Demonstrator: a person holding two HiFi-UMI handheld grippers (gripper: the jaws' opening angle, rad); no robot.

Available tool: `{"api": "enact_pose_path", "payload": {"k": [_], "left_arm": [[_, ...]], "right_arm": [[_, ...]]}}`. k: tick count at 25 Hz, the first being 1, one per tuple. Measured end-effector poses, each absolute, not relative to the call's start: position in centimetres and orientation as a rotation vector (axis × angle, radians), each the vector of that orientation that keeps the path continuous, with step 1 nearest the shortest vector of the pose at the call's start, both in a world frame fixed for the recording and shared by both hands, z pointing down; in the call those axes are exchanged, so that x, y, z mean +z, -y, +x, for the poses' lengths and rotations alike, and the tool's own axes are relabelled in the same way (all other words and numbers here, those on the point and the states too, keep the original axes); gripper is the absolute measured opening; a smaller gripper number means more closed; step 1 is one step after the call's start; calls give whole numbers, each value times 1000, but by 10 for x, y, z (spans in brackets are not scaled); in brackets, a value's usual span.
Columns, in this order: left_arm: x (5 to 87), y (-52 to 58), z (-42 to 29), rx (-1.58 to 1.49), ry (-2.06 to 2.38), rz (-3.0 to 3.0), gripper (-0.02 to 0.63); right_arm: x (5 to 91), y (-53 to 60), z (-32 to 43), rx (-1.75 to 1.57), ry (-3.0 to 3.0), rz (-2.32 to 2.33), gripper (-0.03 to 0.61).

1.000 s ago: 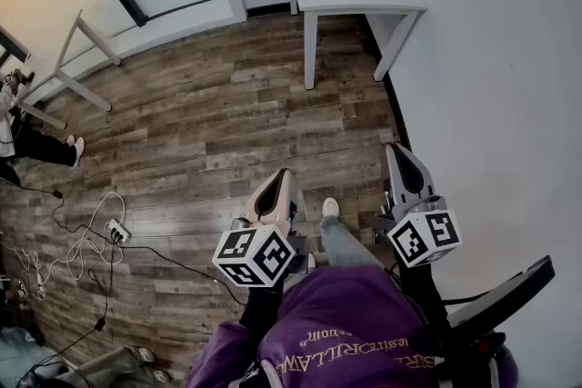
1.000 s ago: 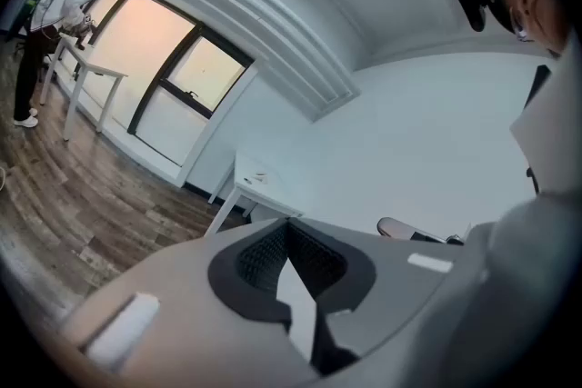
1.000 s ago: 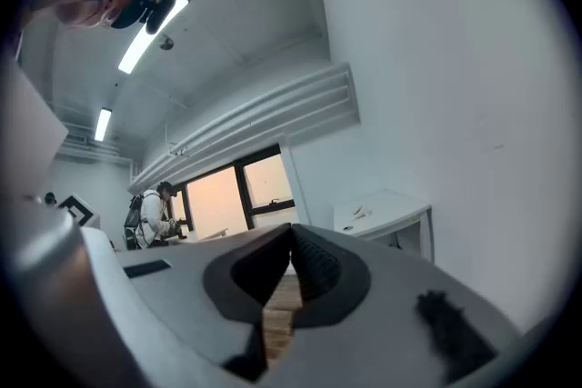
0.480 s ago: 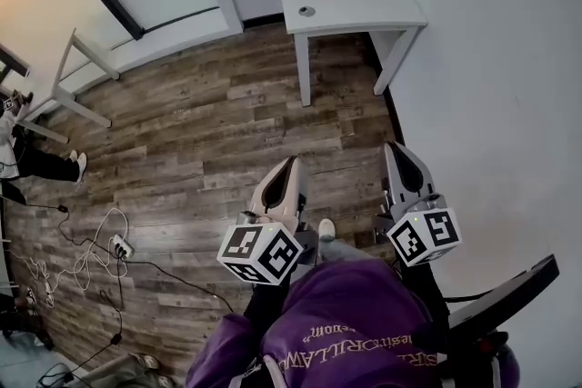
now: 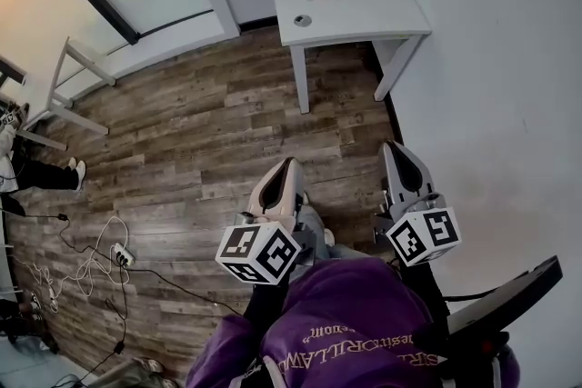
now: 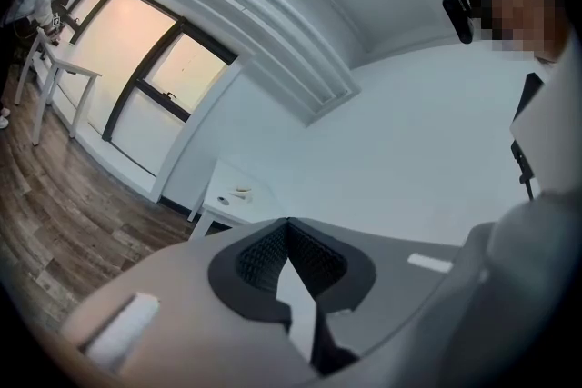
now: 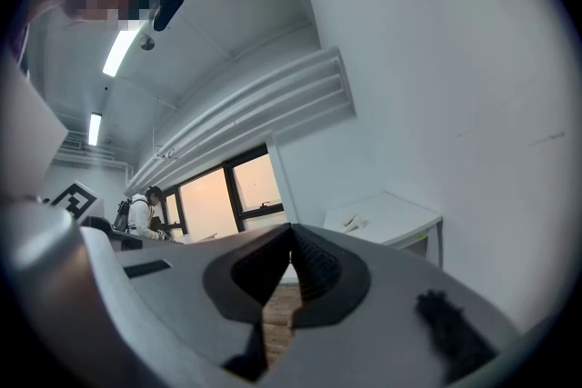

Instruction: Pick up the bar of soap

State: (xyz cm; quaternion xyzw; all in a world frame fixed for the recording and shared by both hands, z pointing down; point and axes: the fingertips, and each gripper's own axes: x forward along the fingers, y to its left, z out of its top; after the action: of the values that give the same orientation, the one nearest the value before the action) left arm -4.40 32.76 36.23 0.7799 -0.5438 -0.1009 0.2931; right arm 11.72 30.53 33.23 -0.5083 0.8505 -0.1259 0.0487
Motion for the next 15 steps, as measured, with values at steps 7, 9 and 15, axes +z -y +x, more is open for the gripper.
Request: {"api": "enact_pose_path", "payload": {"k": [7, 9, 15], "left_arm": [[364, -251, -51, -257, 1402, 2112, 7], [361, -223, -56, -248, 1395, 2127, 6], [369, -153, -77, -217, 1379, 2119, 6]], "right_arm": [[337, -232, 106, -398, -2545, -1575, 9], [330, -206, 100, -375, -2548, -1581, 9], [329, -135, 83, -371, -2541, -1611, 9]]}}
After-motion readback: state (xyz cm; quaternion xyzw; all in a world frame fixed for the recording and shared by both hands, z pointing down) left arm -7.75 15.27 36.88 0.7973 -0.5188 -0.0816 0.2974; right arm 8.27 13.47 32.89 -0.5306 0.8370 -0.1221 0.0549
